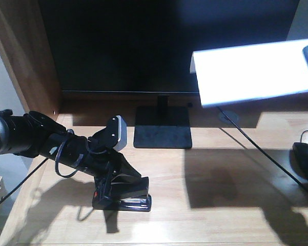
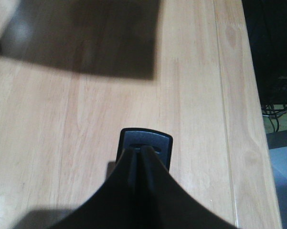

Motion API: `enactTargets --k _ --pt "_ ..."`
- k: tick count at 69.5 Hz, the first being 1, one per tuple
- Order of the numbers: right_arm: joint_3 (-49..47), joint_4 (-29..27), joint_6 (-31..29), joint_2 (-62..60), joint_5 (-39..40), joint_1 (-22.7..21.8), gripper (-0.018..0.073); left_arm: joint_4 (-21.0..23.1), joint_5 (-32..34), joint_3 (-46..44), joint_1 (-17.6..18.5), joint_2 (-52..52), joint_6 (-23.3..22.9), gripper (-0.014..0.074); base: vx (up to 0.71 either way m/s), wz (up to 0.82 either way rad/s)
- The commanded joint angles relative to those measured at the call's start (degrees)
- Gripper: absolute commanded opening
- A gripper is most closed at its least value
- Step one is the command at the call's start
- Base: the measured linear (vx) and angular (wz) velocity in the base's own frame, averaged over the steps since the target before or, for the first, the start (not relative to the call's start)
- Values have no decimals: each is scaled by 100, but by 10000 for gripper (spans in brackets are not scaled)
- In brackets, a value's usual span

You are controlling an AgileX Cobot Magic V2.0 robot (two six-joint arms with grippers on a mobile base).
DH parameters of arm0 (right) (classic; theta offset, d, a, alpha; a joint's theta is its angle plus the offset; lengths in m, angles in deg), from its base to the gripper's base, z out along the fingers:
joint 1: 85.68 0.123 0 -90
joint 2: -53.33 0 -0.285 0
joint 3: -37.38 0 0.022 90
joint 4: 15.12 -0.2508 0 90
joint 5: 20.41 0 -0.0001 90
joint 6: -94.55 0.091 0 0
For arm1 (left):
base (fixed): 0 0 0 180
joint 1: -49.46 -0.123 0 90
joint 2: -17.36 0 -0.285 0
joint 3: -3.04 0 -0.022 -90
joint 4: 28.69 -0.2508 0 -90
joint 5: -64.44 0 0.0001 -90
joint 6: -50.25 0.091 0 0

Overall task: Grab stapler and paper to desk for stapling
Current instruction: 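Bring the white paper sheet down toward the stapler with the right gripper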

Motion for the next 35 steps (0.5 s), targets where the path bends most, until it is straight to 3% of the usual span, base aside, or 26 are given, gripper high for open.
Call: enactTargets --k 1,7,14,35 --pt "-264 971 891 206 874 -579 -3 315 -219 -136 15 -261 22 -6 0 0" --pt "-402 1940 1560 459 1056 -1007 -3 315 -219 -136 15 -261 22 -6 0 0" --pt "-553 2847 2064 658 1056 -1193 -3 315 -219 -136 15 -261 22 -6 0 0" --pt "-744 5126 2546 1110 1056 -1206 -3 316 -219 -136 15 -261 22 -6 0 0"
